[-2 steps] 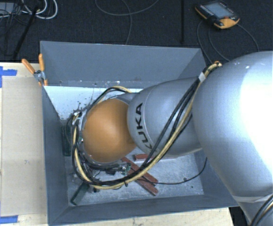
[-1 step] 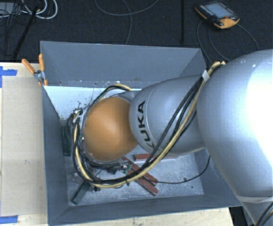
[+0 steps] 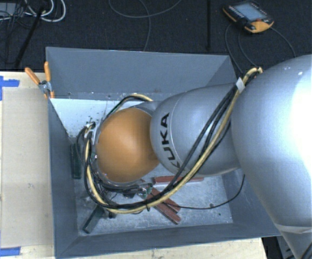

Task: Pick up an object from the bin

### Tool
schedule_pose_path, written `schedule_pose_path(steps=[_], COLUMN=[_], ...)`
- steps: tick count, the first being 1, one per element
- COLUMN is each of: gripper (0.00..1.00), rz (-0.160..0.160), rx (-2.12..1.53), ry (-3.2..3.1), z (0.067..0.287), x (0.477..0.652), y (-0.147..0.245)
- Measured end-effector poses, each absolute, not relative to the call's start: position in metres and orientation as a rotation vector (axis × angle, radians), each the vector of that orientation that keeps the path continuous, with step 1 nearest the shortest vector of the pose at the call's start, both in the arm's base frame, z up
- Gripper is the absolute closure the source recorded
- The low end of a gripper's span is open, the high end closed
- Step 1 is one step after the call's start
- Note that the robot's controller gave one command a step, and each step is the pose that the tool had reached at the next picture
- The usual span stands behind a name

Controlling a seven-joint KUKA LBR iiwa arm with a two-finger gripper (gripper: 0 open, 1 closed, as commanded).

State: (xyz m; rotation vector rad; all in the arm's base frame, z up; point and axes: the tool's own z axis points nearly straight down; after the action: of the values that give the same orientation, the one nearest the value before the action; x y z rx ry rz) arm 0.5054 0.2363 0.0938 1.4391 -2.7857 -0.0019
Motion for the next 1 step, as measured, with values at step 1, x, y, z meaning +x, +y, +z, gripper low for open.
schedule_pose_path(steps=[1], gripper=[1.0], rz=[-0.003], rx=[1.437], ry=[-2.783], z=[0.1175], x=[0.5042], y=[0.236])
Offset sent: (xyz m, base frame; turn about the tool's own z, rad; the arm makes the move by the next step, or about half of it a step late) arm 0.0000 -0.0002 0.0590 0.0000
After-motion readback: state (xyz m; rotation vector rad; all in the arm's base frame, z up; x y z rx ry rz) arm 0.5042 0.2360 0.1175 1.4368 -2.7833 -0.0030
